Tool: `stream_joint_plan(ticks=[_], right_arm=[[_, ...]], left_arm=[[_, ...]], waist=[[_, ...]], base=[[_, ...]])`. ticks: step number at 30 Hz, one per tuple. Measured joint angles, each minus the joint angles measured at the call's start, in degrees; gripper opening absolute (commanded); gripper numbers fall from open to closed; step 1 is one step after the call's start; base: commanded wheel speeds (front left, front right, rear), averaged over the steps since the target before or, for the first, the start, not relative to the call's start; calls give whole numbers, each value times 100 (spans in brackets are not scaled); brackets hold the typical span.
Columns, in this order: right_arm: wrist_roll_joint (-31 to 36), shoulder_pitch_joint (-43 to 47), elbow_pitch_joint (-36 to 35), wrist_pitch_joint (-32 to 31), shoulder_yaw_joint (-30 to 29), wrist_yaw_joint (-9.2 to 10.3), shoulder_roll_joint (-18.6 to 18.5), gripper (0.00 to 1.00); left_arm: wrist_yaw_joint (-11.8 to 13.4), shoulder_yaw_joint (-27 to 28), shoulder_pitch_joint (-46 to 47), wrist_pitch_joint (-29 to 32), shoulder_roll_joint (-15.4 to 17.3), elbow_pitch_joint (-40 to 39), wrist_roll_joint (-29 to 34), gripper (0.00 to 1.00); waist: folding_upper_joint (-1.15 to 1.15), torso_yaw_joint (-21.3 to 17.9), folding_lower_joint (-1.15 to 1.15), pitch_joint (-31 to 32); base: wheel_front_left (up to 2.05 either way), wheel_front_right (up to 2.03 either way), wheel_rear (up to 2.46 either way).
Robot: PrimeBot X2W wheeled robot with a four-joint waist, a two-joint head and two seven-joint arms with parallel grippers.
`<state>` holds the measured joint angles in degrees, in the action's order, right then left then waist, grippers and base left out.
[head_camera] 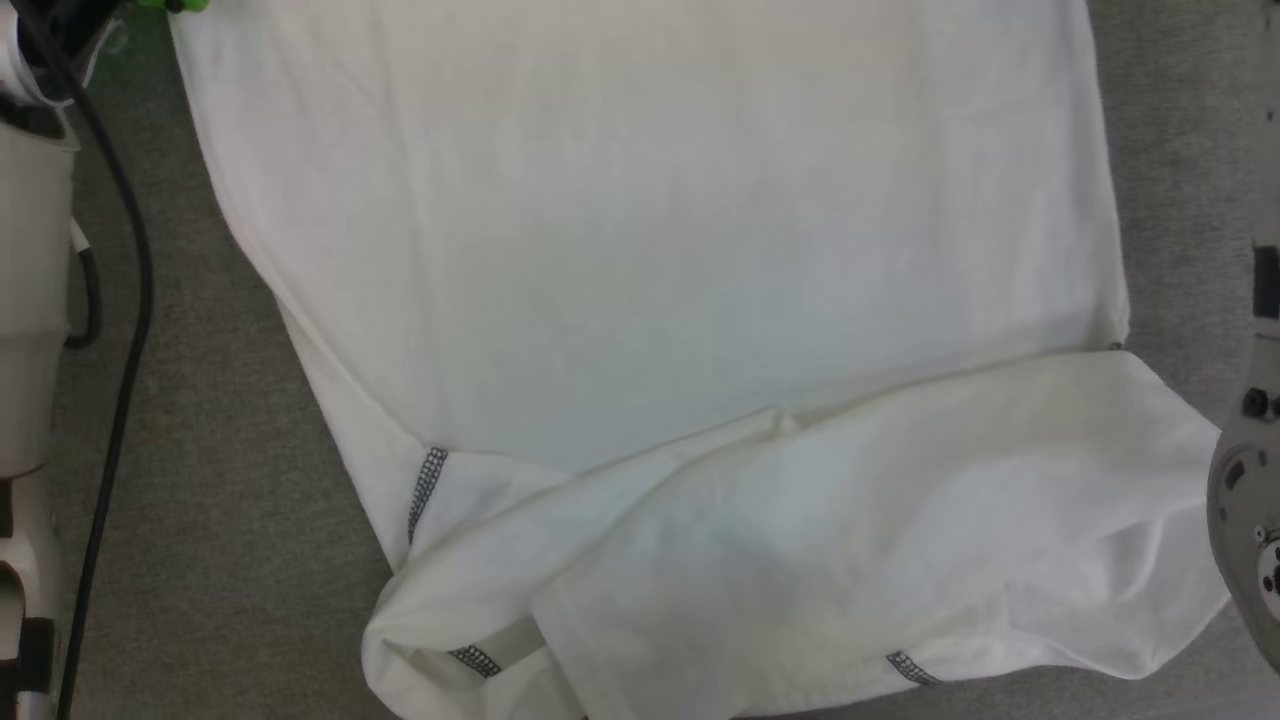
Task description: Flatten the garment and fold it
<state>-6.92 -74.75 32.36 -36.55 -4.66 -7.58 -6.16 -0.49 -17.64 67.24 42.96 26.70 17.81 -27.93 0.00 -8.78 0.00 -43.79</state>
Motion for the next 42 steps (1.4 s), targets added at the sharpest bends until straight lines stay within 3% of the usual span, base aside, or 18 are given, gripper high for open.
stream_joint_plan(ticks=[10,12,13,14,15,20,30,37,42], right_arm=[[832,-568,356,-942,-781,0,157,100],[1011,-649,343,-1042,-817,0,158,47],[1067,-681,336,-1099,-826,0,163,33],[1123,-719,325,-1176,-818,0,170,8],[1190,-744,300,-1228,-789,0,181,0],[1413,-735,149,-1079,-669,-1,225,0],[1214,-716,80,469,-514,-1,65,0],[485,-397,136,1107,114,-1,-188,0],[-327,438,-304,1627,778,-1,-501,0]], left_arm=[[-233,-205,305,-457,-301,-174,-5,0],[-255,-240,353,-510,-337,-174,-5,0],[-260,-252,367,-526,-350,-174,-7,0],[-285,-261,383,-550,-360,-170,-7,0],[-300,-269,392,-589,-360,-166,-7,0],[-304,-267,399,-1032,-353,-76,35,0],[-197,-200,546,-2521,-322,315,487,0],[-283,-190,469,-3294,-321,376,474,0],[-356,-59,-393,-3865,-277,11,208,0]], waist=[[0,487,0,-382],[0,565,0,-434],[0,591,0,-452],[0,614,0,-473],[0,631,0,-490],[0,611,0,-487],[0,514,0,-312],[0,489,0,10],[0,477,0,398]], base=[[0,0,0],[0,0,0],[0,0,0],[0,0,0],[0,0,0],[0,0,0],[0,0,0],[0,0,0],[0,0,0]])
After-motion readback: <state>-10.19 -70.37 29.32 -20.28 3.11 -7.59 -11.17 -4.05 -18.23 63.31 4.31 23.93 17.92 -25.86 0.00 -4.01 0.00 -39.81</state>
